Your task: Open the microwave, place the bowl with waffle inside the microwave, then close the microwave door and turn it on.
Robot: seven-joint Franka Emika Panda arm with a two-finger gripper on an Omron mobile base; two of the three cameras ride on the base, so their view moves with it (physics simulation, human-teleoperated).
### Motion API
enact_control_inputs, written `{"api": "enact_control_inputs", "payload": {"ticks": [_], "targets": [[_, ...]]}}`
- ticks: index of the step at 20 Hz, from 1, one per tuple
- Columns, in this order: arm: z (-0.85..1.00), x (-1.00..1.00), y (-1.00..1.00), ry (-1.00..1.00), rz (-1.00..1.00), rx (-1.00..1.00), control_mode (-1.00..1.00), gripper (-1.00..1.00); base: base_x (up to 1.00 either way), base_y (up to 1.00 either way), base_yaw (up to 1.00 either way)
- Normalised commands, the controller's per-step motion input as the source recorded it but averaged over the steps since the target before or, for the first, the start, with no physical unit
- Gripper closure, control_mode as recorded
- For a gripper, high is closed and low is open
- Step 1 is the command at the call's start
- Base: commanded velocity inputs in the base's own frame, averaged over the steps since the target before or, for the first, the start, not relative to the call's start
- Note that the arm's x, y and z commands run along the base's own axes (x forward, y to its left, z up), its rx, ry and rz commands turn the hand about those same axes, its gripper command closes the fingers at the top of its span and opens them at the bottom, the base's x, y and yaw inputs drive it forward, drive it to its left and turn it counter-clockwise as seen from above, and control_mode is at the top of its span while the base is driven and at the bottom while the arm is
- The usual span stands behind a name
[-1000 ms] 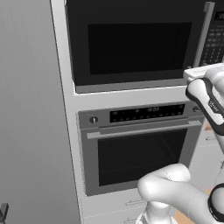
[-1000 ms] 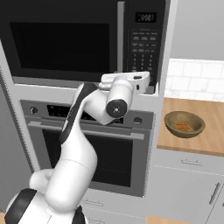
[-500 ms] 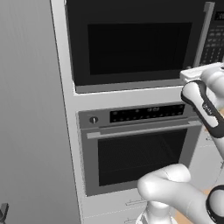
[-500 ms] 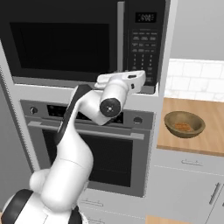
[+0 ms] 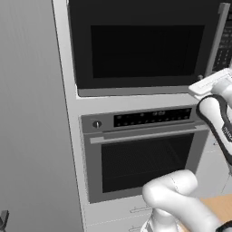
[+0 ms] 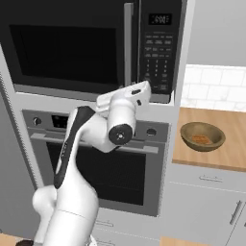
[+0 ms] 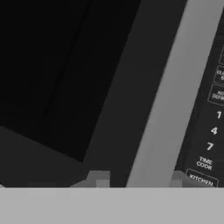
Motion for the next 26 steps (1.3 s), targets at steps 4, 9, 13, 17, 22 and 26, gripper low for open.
{"api": "enact_control_inputs", "payload": {"ticks": [4, 9, 13, 17, 22, 26], "targets": [[0.0, -1.0, -0.19, -0.09, 0.22, -0.02, -1.0, 1.0, 0.0, 0.0, 0.0], [0.0, -1.0, -0.14, -0.11, 0.33, -0.12, -1.0, 1.0, 0.0, 0.0, 0.0], [-0.09, -1.0, 0.0, -0.13, 0.35, -0.24, -1.0, 1.0, 0.0, 0.0, 0.0], [-0.15, -1.0, 0.0, -0.11, 0.38, -0.26, -1.0, 1.0, 0.0, 0.0, 0.0], [-0.1, -1.0, -0.02, -0.11, 0.36, -0.23, -1.0, 1.0, 0.0, 0.0, 0.0], [0.0, -1.0, -0.27, -0.15, 0.24, -0.24, -1.0, -1.0, 0.0, 0.0, 0.0]]}}
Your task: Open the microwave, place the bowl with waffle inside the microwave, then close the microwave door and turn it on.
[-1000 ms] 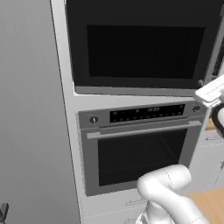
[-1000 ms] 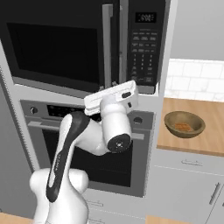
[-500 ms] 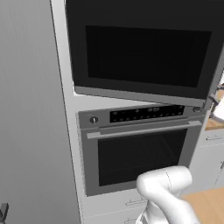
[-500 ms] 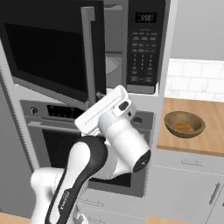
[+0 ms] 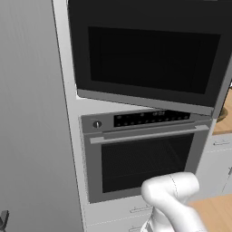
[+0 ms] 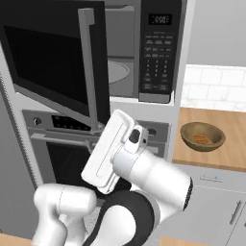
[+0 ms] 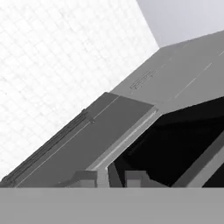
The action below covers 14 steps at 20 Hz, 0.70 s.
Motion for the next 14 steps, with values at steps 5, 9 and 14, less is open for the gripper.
{"api": "enact_control_inputs", "payload": {"ticks": [5, 9, 14], "targets": [[0.0, -0.53, -0.92, -0.19, 0.12, -0.24, -1.0, -1.0, 0.0, 0.0, 0.0], [0.0, 0.92, -0.89, -0.01, 0.04, -0.18, -1.0, -1.0, 0.0, 0.0, 0.0], [-0.33, 1.0, -0.19, 0.0, -0.03, -0.27, -1.0, -1.0, 0.0, 0.0, 0.0]]}}
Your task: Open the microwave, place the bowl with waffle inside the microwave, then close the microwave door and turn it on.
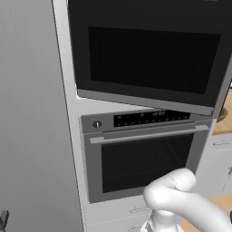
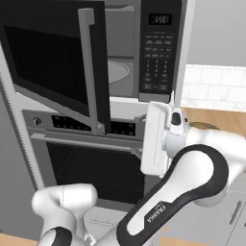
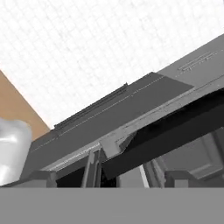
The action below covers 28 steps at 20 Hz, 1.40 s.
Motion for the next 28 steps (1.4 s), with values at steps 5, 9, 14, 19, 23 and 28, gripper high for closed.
{"api": "enact_control_inputs", "payload": {"ticks": [5, 9, 14, 19, 23, 28], "targets": [[-0.46, 1.0, 0.07, -0.01, -0.16, -0.18, -1.0, -1.0, 0.0, 0.0, 0.0], [-0.07, 1.0, 0.01, -0.01, -0.23, -0.01, -1.0, -1.0, 0.0, 0.0, 0.0], [0.0, 1.0, 0.0, 0.13, -0.14, 0.0, -1.0, -1.0, 0.0, 0.0, 0.0], [-0.05, 0.96, 0.13, 0.18, -0.02, 0.0, -1.0, -1.0, 0.0, 0.0, 0.0], [-0.03, 0.4, 0.19, 0.06, 0.0, 0.06, -1.0, -1.0, 0.0, 0.0, 0.0], [0.0, -0.37, 0.05, -0.05, 0.01, 0.06, -1.0, -1.0, 0.0, 0.0, 0.0]]}}
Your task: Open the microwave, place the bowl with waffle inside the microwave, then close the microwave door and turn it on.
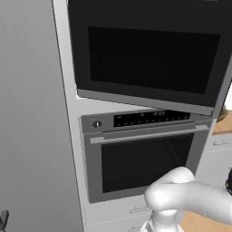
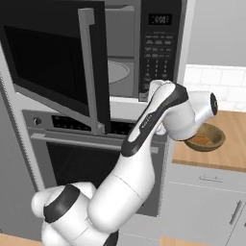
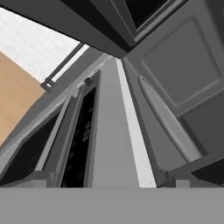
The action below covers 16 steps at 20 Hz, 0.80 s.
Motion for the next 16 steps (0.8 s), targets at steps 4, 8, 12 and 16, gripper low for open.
{"api": "enact_control_inputs", "payload": {"ticks": [4, 8, 12, 16], "targets": [[0.0, -0.34, 0.25, -0.08, 0.1, 0.01, -1.0, -1.0, 0.0, 0.0, 0.0], [0.01, -0.13, 0.52, -0.12, 0.13, -0.01, -1.0, -1.0, 0.0, 0.0, 0.0], [0.06, -0.17, 0.51, -0.14, 0.12, 0.0, -1.0, -1.0, 0.0, 0.0, 0.0], [0.14, -0.62, 0.38, -0.21, 0.13, 0.0, -1.0, -1.0, 0.0, 0.0, 0.0]]}}
